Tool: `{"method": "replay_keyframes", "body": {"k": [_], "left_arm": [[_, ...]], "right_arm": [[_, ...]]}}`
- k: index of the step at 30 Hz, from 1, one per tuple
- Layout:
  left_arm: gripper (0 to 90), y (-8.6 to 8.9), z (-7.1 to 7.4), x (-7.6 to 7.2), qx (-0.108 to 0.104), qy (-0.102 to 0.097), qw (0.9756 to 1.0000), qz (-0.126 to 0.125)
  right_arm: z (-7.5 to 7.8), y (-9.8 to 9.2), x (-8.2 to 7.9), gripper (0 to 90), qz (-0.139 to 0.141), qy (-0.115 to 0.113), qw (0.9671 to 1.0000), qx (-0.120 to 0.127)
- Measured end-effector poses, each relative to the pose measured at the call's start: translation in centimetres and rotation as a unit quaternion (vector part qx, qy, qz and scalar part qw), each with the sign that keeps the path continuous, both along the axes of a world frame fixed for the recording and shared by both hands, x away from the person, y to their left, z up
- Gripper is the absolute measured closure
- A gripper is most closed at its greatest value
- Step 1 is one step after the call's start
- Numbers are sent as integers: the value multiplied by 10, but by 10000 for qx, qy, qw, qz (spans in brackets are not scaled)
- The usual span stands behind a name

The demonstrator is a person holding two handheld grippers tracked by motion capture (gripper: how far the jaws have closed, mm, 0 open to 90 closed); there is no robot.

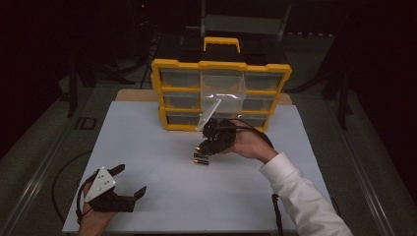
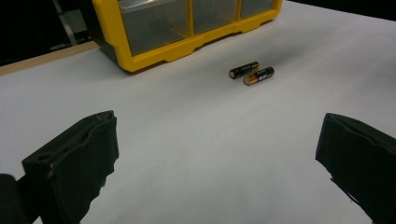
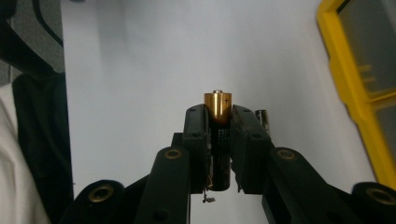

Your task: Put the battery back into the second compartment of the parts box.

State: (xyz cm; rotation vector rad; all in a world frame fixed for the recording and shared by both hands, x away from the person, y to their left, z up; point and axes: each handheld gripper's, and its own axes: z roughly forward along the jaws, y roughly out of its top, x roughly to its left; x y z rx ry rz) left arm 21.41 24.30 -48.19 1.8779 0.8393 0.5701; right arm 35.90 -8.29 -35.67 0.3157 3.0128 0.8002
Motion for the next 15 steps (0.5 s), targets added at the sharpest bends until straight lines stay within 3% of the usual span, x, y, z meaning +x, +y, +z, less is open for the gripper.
{"method": "replay_keyframes", "body": {"k": [15], "left_arm": [[2, 0, 1, -1, -45, -42, 10000, 18]], "right_arm": [[62, -10, 13, 764, -198, -244, 9993, 225]]}}
